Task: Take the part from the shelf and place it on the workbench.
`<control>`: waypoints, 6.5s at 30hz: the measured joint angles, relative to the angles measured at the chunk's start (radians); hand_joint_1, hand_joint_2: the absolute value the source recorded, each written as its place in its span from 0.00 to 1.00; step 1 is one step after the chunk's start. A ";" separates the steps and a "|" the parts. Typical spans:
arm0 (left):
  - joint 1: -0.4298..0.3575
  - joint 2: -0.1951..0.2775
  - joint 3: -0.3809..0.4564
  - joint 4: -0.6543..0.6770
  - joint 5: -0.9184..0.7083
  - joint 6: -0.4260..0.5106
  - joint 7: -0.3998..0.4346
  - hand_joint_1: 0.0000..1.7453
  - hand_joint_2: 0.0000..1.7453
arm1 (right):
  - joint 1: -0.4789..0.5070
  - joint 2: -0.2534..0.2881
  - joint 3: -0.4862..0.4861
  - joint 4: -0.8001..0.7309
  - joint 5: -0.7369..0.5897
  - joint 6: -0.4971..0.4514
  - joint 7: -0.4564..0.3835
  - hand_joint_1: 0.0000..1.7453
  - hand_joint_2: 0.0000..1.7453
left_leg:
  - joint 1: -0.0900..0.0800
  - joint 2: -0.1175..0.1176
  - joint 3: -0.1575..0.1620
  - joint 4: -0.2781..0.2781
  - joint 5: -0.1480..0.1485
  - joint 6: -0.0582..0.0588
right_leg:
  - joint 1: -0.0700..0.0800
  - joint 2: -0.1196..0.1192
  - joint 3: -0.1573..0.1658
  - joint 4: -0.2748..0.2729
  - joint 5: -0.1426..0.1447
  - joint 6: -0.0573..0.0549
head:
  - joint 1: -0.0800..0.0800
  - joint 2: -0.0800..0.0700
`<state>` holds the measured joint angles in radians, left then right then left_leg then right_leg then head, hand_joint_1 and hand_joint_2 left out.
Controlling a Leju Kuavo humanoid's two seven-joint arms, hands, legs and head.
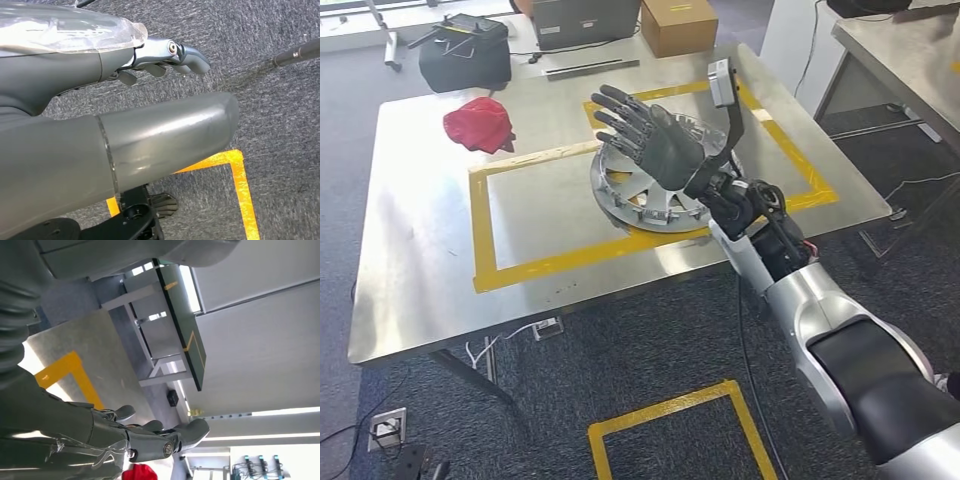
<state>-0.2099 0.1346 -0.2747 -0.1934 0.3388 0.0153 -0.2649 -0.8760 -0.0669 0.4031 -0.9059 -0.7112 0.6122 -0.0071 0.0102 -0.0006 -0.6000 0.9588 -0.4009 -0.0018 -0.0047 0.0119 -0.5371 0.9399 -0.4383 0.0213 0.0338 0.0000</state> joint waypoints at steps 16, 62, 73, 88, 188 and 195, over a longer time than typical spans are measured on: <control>0.007 0.006 0.000 0.000 0.007 0.013 0.006 0.00 0.00 | 0.210 -0.043 0.031 -0.205 0.121 -0.102 -0.105 0.00 0.00 | 0.001 0.000 0.000 0.000 -0.001 -0.001 | 0.001 0.000 0.000 0.000 0.000 0.000 | -0.001 0.000; 0.009 0.010 0.000 0.000 -0.004 0.016 0.017 0.00 0.00 | 0.301 -0.079 0.013 -0.361 0.163 -0.044 -0.113 0.00 0.00 | -0.006 0.002 0.010 -0.007 -0.008 0.021 | -0.012 -0.001 0.000 0.008 -0.015 0.019 | -0.001 0.000; 0.004 0.009 0.000 0.000 0.000 0.016 0.020 0.00 0.00 | 0.308 -0.081 0.015 -0.358 0.181 -0.044 -0.131 0.00 0.00 | 0.004 -0.035 0.030 -0.005 -0.018 0.006 | -0.020 0.029 -0.017 0.034 0.001 0.020 | 0.030 0.000; -0.002 0.012 0.000 0.000 0.003 0.016 0.023 0.00 0.00 | 0.300 -0.082 0.018 -0.335 0.193 -0.031 -0.145 0.00 0.00 | 0.000 0.039 0.032 0.021 -0.037 -0.017 | -0.003 -0.072 -0.016 0.011 0.014 -0.018 | -0.015 0.000; -0.001 0.024 -0.001 0.000 0.022 0.018 0.035 0.00 0.00 | 0.263 -0.085 -0.008 -0.284 0.245 -0.141 -0.098 0.00 0.00 | 0.005 -0.004 0.048 -0.005 -0.027 0.020 | -0.004 -0.015 -0.071 0.068 0.001 0.013 | 0.000 0.000; 0.000 0.023 -0.001 0.000 0.026 0.019 0.038 0.00 0.00 | 0.262 -0.085 -0.016 -0.268 0.247 -0.137 -0.104 0.00 0.00 | 0.004 -0.005 0.013 -0.004 0.003 0.022 | -0.006 -0.014 -0.054 0.194 -0.079 0.020 | 0.026 0.000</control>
<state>-0.2101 0.1573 -0.2754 -0.1934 0.3644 0.0346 -0.2270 -0.6139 -0.1518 0.3875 -1.1734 -0.4643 0.4747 -0.1112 0.0141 -0.0061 -0.5872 0.9548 -0.3978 0.0205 -0.0103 -0.0020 -0.5912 1.1335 -0.5175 0.0410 0.0600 0.0000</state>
